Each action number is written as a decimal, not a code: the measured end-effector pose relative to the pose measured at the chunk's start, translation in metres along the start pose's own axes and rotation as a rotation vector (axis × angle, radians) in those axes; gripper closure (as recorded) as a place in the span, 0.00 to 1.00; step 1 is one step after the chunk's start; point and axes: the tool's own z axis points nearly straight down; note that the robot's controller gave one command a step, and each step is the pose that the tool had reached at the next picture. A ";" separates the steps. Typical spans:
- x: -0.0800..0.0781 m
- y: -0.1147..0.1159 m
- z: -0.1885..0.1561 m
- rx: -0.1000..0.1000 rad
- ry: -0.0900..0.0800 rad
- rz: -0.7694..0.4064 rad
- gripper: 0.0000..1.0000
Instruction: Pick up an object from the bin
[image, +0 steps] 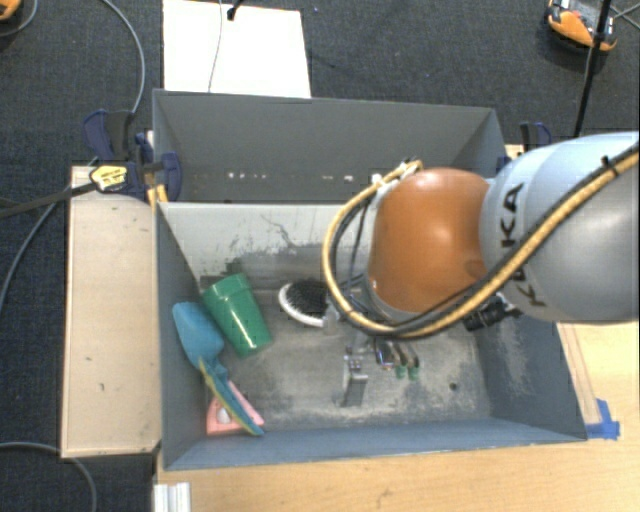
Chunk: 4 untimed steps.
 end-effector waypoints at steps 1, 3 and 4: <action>-0.002 -0.001 -0.004 -0.001 -0.008 0.004 0.00; -0.053 -0.054 0.071 -0.002 -0.003 0.009 0.00; -0.080 -0.065 0.082 0.001 -0.016 0.032 0.00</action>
Offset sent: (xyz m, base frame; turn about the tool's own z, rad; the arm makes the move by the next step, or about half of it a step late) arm 0.0821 -0.0301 -0.1121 -0.0028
